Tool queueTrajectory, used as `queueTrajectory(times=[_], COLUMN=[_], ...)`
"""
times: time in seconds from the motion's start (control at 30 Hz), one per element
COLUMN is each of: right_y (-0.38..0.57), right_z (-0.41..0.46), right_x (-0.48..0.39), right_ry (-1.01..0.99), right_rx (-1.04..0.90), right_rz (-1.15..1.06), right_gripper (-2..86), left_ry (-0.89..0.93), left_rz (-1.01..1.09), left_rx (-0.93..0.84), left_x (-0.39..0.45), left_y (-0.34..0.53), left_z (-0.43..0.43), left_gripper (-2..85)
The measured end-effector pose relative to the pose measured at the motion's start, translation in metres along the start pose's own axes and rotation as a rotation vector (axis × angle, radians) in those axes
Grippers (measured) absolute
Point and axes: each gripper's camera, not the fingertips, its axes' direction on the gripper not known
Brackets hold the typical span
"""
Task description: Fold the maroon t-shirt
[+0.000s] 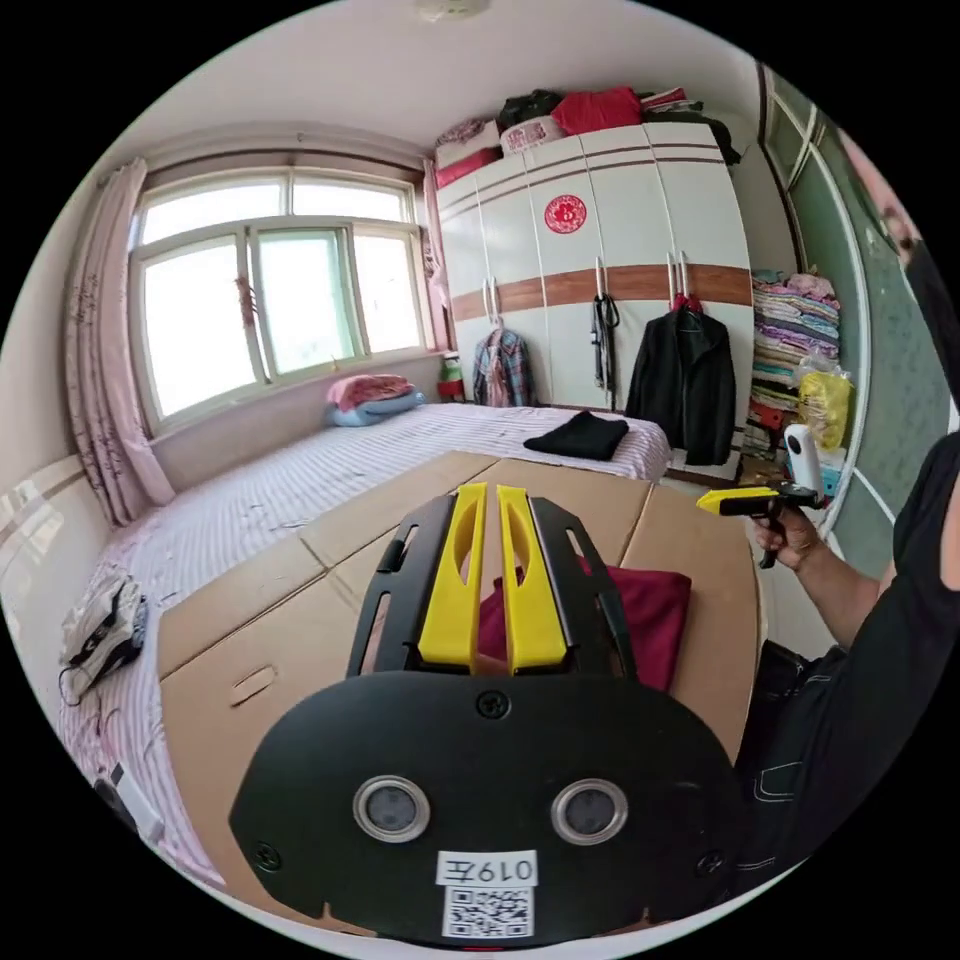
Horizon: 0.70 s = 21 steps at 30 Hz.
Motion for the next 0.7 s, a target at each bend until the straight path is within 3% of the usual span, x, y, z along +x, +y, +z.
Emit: queueTrajectory(times=[0.2,0.33,0.57,0.7], right_y=[0.009,0.042,0.129,0.159], right_z=[0.074,0.113,0.186,0.209], right_x=[-0.151,-0.252,-0.388,-0.412], right_ry=[0.131,0.278,0.318,0.282], right_rx=[-0.071,-0.003,-0.245,-0.355], right_rz=[-0.407,-0.605,-0.979,-1.066], right_gripper=[-0.7,-0.9,0.0,4.3], left_ry=[-0.256,-0.271,-0.309,-0.282], left_rz=[0.054,0.21,0.357,0.478], left_rx=[-0.206,-0.339,-0.424,-0.449], left_x=[0.132,0.207,0.269,0.304], left_y=[0.108,0.119,0.107,0.097], left_z=[-0.122,-0.146,-0.176,-0.187], left_gripper=[2.4,4.1,6.0,5.7])
